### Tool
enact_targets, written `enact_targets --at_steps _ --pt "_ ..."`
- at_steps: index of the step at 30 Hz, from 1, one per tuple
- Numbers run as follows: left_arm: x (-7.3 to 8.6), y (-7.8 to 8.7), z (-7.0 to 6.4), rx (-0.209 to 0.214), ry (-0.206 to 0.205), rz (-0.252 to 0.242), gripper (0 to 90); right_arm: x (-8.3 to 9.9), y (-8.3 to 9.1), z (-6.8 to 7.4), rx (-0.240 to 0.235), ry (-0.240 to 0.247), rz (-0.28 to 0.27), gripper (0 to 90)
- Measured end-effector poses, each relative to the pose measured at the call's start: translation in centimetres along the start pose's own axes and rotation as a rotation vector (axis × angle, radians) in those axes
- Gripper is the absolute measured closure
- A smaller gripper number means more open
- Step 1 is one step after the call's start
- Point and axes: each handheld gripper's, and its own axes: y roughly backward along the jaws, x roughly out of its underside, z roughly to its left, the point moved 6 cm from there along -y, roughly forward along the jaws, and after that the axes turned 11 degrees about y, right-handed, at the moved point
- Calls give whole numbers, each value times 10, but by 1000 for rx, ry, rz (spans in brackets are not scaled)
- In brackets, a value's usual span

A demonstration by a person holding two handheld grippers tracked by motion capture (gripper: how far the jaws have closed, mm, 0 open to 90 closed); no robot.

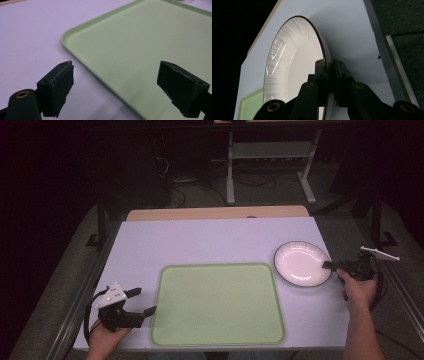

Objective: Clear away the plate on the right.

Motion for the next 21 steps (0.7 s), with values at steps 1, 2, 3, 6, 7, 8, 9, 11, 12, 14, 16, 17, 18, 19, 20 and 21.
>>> enact_targets --at_steps 1,2,3,6,7,8,9,11,12,14,16,17,18,19,20,21 --pt "0 0 0 -1 1 0 138 0 1 0 -6 -2 -2 817" --pt "0 0 0 -1 1 0 138 0 1 0 -9 -4 -3 816" --pt "0 1 0 -2 2 -1 138 0 2 1 -10 -3 -3 816" --pt "0 1 0 -2 3 -1 138 0 5 2 -22 2 -12 813" --pt "0 0 0 -2 3 0 138 0 6 2 -25 0 -17 813" --pt "0 0 0 -2 2 0 138 0 8 3 -28 -3 -22 813" --pt "0 0 0 -1 1 1 138 -1 9 2 -30 -7 -27 814" --pt "0 0 0 0 -1 0 138 -2 13 3 -37 -14 -36 813" --pt "0 0 0 0 -1 0 138 -2 13 3 -37 -14 -36 813" --pt "0 0 -1 0 0 1 138 -3 16 3 -37 -11 -38 813" --pt "0 0 -1 0 0 0 138 -3 18 4 -33 -4 -42 814" --pt "0 0 0 0 0 1 138 -3 19 4 -32 -2 -42 813" --pt "0 0 0 0 0 1 138 -3 19 4 -32 -2 -42 813" --pt "0 0 0 0 2 -1 138 -2 20 5 -30 3 -41 813" --pt "0 1 0 -1 2 -2 138 -1 21 5 -32 7 -39 813" --pt "0 1 0 -1 3 -2 138 1 22 7 -39 14 -35 811"
